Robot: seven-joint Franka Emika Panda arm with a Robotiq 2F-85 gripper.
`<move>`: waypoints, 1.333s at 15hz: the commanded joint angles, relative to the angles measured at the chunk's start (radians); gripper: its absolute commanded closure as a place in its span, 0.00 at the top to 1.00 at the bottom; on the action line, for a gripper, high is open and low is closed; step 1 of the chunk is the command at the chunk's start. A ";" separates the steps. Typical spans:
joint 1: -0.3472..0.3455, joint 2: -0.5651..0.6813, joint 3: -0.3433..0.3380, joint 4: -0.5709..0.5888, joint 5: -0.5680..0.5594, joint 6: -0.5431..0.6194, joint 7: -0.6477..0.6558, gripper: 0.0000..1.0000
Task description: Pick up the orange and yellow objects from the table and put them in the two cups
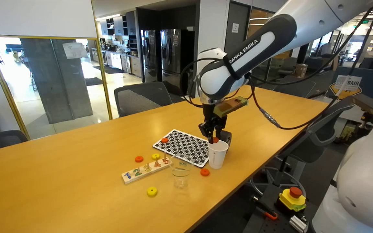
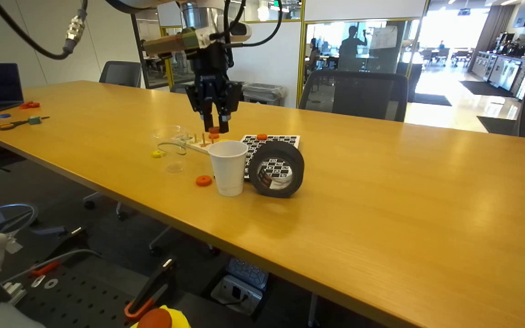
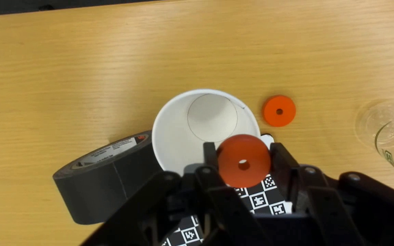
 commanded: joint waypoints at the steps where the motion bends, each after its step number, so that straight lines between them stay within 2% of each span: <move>1: -0.009 0.020 0.003 0.003 -0.017 0.017 0.067 0.25; 13: -0.030 0.067 -0.022 0.006 -0.022 0.052 0.148 0.25; 15: -0.035 0.070 -0.026 0.008 -0.013 0.053 0.153 0.68; 17: -0.038 0.064 -0.027 0.001 -0.036 0.078 0.148 0.81; 19: -0.036 0.033 -0.020 -0.004 -0.110 0.107 0.128 0.98; 20: -0.032 0.012 -0.015 -0.007 -0.152 0.122 0.107 0.99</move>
